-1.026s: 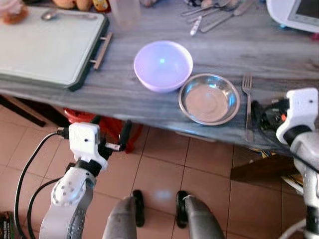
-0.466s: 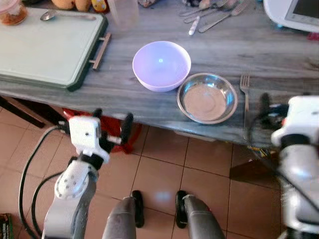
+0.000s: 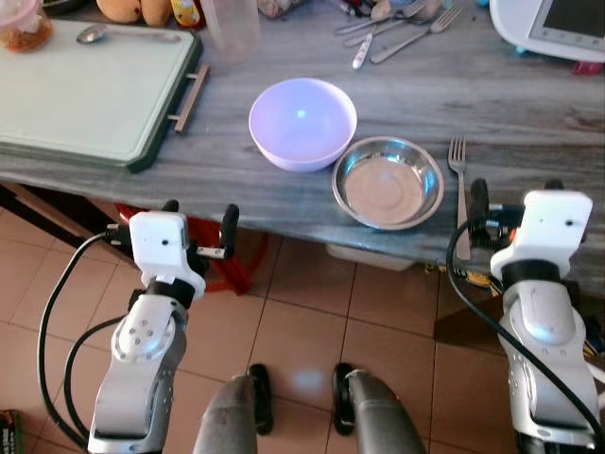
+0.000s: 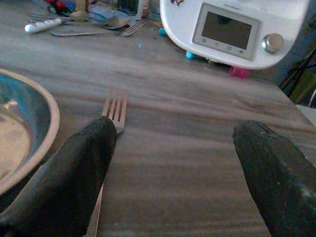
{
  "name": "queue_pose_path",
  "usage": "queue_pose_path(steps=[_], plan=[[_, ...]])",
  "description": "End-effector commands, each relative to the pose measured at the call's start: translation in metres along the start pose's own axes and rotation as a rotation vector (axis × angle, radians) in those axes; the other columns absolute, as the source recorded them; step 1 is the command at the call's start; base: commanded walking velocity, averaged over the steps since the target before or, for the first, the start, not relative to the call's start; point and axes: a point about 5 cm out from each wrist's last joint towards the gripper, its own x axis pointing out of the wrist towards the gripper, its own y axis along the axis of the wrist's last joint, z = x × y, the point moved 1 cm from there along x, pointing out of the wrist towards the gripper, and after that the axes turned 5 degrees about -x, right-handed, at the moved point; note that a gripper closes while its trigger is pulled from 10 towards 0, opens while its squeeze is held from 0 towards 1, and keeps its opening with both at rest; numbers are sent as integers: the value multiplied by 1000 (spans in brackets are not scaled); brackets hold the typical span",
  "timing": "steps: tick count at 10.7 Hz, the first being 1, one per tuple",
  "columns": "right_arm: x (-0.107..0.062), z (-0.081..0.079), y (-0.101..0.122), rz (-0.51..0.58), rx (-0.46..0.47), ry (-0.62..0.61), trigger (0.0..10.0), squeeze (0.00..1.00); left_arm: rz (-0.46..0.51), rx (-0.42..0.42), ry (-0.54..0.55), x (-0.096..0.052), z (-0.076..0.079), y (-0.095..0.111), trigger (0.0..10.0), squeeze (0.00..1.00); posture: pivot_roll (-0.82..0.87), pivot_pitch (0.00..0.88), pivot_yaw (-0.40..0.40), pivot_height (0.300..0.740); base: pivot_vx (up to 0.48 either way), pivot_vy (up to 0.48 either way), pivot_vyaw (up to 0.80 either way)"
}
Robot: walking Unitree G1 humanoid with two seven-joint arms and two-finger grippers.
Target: Setting the table
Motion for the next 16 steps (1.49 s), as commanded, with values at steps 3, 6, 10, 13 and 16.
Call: queue_pose_path(steps=[3, 6, 10, 13, 16], plan=[[-4, -1, -7, -22, -8, -5, 10000, 0, -34, 7, 31, -4, -4, -8, 10000, 0, -14, 237, 22, 740, -329, 0, 0], [-4, -5, -9, -27, -2, 10, 10000, 0, -35, 8, 30, -4, -5, -8, 10000, 0, -12, 238, 20, 740, -324, 0, 0], [-6, -24, -18, -26, 28, 43, 10000, 0, -37, 5, 32, -1, -5, -15, 10000, 0, -19, 188, 24, 740, -310, 0, 0], [-5, -42, -18, 1, 74, 99, 10000, 0, -32, 7, 16, 14, 0, -21, 10000, 0, -25, 139, 28, 740, -99, 0, 0], [-1, -48, -31, -3, 54, 97, 10000, 0, -39, -69, -12, 13, 9, -33, 10000, 0, -31, 147, 26, 740, 0, 0, -267]])
